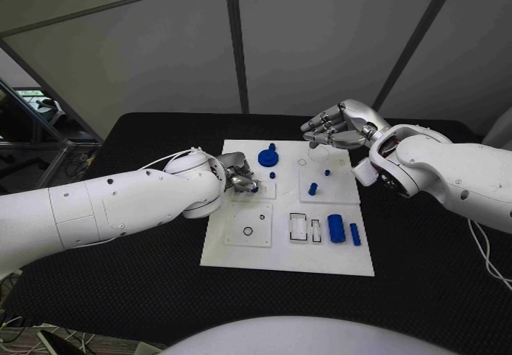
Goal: Assemble the parts on the task board
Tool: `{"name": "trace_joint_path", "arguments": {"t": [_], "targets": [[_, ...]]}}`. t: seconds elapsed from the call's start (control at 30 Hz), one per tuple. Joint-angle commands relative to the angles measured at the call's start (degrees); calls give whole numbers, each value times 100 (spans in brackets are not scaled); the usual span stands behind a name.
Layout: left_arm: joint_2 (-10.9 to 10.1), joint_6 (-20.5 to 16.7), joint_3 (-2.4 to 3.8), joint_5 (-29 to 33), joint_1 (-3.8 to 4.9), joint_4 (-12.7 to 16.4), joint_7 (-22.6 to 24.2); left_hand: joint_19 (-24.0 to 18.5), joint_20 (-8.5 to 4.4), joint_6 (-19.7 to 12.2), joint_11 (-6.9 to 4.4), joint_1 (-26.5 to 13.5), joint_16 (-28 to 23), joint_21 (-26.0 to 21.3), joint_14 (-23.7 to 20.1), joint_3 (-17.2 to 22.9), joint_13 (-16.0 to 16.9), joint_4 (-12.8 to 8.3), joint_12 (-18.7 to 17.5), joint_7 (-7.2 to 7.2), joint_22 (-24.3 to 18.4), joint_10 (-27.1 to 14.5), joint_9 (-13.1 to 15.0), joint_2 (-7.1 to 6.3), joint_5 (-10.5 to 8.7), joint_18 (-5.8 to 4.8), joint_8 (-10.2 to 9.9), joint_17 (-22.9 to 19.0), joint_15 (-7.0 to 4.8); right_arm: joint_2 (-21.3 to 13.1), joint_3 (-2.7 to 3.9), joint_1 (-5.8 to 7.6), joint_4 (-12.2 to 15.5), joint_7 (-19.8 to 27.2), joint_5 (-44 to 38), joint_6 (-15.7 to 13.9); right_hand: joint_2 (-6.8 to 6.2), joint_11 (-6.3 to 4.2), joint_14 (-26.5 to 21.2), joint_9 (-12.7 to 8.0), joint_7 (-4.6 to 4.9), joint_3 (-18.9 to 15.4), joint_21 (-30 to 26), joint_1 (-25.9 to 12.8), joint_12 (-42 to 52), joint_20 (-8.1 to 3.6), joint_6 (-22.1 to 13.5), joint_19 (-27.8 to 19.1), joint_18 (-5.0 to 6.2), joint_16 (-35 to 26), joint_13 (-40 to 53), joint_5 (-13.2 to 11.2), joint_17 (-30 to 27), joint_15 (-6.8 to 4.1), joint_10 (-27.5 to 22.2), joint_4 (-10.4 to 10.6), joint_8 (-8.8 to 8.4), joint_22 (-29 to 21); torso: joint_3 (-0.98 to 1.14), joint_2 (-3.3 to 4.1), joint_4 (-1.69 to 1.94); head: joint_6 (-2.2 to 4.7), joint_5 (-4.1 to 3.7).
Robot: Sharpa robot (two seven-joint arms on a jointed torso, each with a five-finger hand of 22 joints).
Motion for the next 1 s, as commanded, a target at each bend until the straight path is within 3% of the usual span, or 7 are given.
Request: {"name": "trace_joint_path", "arguments": {"t": [0.03,0.4,0.83,1.0], "targets": [[21,161,-4,-97,-1,-25,-42,43,-4,-4,-109,-17,20,43,562,878,16,-865,49,-41,13,147,-2,54,28,-118,46,1355,-40,7,4,10,0,43,-10,36,-3,16,-5,8,45,-7,-31,-70,-29,41,-6,11,65,-25,-5,12,-5,24,-38,1,-28,-9,-3,0,12,3,-9],[59,131,-3,-98,6,-63,-38,51,-8,-17,-113,-90,23,49,563,841,17,-848,77,-50,30,157,11,67,15,-121,94,1359,-43,24,4,10,-13,47,-10,46,-1,20,-12,8,47,-7,-44,-77,-32,45,-8,7,65,-34,-5,18,-9,28,-44,5,-30,-17,-2,0,14,-18,-24],[73,467,-3,-169,22,-99,-44,45,-15,-47,-126,-162,24,38,563,680,-12,-875,92,-73,31,145,20,25,-1,-120,158,1359,-52,39,3,9,-29,40,-10,75,1,22,-16,8,49,-7,-54,-82,-33,48,-11,5,65,-40,-5,22,-12,31,-49,7,-33,-22,-3,-1,10,-44,-22],[75,476,-3,-181,29,-121,-42,45,-15,5,-142,-536,23,21,563,72,-16,-557,162,-107,44,141,-45,38,-14,-120,196,1358,-60,33,3,9,-29,37,-10,83,-2,26,-23,8,53,-10,-67,-90,-36,52,-18,2,65,-49,-5,25,-16,35,-57,9,-38,-29,-7,-3,14,-58,-31]]}}
